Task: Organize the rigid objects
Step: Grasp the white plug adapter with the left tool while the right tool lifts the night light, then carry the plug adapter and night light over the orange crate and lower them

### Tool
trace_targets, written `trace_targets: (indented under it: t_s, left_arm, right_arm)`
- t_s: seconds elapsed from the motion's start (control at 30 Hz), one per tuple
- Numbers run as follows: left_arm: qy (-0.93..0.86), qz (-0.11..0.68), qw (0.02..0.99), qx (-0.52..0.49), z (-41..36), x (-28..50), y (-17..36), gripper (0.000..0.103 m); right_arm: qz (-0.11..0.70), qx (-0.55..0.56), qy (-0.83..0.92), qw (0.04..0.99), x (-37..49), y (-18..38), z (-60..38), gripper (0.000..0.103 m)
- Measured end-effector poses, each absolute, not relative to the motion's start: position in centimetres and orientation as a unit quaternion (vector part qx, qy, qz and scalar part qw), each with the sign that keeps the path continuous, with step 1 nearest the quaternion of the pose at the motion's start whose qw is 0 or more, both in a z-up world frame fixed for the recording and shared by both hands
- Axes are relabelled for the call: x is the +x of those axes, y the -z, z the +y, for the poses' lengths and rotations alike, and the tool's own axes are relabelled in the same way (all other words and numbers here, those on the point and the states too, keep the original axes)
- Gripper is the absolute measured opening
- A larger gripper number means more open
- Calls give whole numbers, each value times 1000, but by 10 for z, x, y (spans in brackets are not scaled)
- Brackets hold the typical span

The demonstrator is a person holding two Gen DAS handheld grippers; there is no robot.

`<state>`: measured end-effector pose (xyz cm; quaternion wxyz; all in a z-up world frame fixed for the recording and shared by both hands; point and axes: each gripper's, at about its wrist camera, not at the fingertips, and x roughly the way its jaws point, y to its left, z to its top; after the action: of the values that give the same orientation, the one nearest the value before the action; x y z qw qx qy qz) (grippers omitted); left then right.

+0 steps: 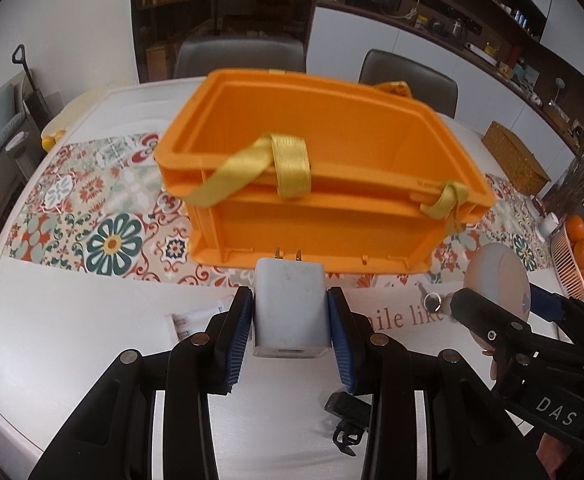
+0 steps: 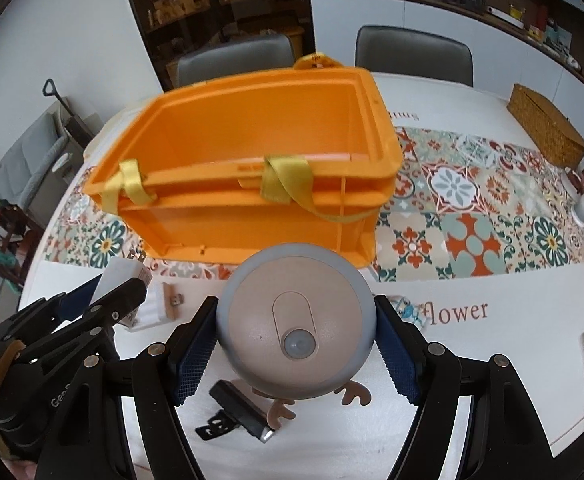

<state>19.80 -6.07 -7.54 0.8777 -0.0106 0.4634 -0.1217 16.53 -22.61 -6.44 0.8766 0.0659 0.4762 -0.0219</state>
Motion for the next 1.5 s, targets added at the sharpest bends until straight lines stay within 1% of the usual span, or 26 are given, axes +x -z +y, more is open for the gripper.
trace_targets:
  t_s: [0.6,1.1,1.3,1.5]
  left_arm:
    - [112,408,906,-15,-50,201,27,38]
    - [99,370,924,-8,-43,223,-3,38]
    - [96,361,928,-4,-45,236,-14,38]
    - [101,368,924,-3,-47,252,-17,38]
  right_arm:
    - [433,68,3,899,164,24,-216,75]
    - [400,66,-14,914,187,-2,-209,75]
    - [389,64,-14,919,200,-12,-209,75]
    - [385,62,-13,921,218,-20,-210,75]
